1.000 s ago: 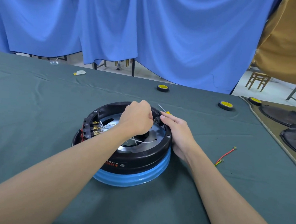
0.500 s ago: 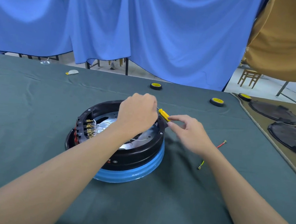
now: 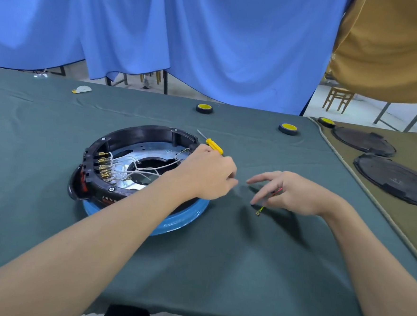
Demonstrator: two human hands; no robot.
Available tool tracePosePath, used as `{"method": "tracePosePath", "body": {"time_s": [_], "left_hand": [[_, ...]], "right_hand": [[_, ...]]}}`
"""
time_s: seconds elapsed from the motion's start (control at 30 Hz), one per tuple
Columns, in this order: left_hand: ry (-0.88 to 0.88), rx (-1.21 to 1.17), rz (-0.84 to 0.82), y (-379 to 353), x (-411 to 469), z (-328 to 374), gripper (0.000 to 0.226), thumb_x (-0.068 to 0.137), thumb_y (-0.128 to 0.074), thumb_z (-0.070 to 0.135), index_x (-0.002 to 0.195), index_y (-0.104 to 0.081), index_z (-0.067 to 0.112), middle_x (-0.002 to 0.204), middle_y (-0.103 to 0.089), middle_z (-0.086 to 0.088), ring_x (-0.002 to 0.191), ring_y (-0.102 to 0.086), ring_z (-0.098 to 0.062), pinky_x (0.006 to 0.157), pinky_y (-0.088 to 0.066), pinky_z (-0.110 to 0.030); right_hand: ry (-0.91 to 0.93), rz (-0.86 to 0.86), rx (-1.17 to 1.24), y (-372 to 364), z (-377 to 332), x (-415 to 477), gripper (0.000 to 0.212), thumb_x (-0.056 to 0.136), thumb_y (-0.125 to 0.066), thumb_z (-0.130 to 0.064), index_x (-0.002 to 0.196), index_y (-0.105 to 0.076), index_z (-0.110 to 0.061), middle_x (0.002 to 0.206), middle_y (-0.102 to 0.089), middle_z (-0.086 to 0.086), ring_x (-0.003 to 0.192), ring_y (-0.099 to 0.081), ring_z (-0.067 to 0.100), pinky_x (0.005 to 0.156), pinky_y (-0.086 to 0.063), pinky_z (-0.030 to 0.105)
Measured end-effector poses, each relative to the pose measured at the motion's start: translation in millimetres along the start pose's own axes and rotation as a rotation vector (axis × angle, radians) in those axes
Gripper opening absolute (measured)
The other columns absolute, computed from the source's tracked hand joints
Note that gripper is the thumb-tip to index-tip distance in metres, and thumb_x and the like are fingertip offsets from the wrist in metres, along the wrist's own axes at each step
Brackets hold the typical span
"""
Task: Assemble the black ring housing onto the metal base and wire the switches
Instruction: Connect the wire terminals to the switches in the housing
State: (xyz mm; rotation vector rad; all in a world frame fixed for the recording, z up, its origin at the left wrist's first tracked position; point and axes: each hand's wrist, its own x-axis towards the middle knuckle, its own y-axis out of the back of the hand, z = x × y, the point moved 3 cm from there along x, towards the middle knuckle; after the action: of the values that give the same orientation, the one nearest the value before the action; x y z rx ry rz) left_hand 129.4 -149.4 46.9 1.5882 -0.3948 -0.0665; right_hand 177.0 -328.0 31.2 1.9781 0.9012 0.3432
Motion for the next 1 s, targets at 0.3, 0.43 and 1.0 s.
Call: {"method": "tracePosePath", "body": {"time_s": [0.3, 0.43, 1.0], "left_hand": [[0.008, -0.046, 0.000, 6, -4, 2, 0.032, 0.101, -0.044, 0.040, 0.107, -0.070, 0.023, 0.097, -0.071, 0.000, 0.097, -0.059, -0.026, 0.079, -0.022, -0.028], [0.024, -0.151, 0.065, 10, -5, 1, 0.028, 0.101, -0.046, 0.032, 0.113, -0.068, 0.019, 0.108, -0.072, 0.003, 0.103, -0.061, -0.025, 0.087, -0.034, -0.027], [0.488, -1.046, 0.740, 32, -22, -33, 0.022, 0.088, -0.070, 0.021, 0.069, -0.071, 0.032, 0.072, -0.072, 0.019, 0.065, -0.063, 0.006, 0.068, -0.048, -0.015]], "right_hand": [[0.060, 0.034, -0.004, -6, 7, 2, 0.019, 0.081, -0.077, -0.018, 0.075, -0.075, -0.035, 0.126, -0.053, -0.019, 0.121, -0.034, -0.005, 0.088, -0.033, 0.004], [0.069, 0.068, -0.077, -11, 5, 6, 0.017, 0.086, -0.071, -0.022, 0.075, -0.070, -0.035, 0.119, -0.055, -0.017, 0.121, -0.036, 0.007, 0.099, -0.032, 0.025], [0.165, 0.716, 1.139, -20, -93, 58, 0.014, 0.089, -0.063, 0.004, 0.084, -0.069, -0.008, 0.080, -0.071, 0.011, 0.071, -0.062, 0.024, 0.065, -0.051, 0.030]]}}
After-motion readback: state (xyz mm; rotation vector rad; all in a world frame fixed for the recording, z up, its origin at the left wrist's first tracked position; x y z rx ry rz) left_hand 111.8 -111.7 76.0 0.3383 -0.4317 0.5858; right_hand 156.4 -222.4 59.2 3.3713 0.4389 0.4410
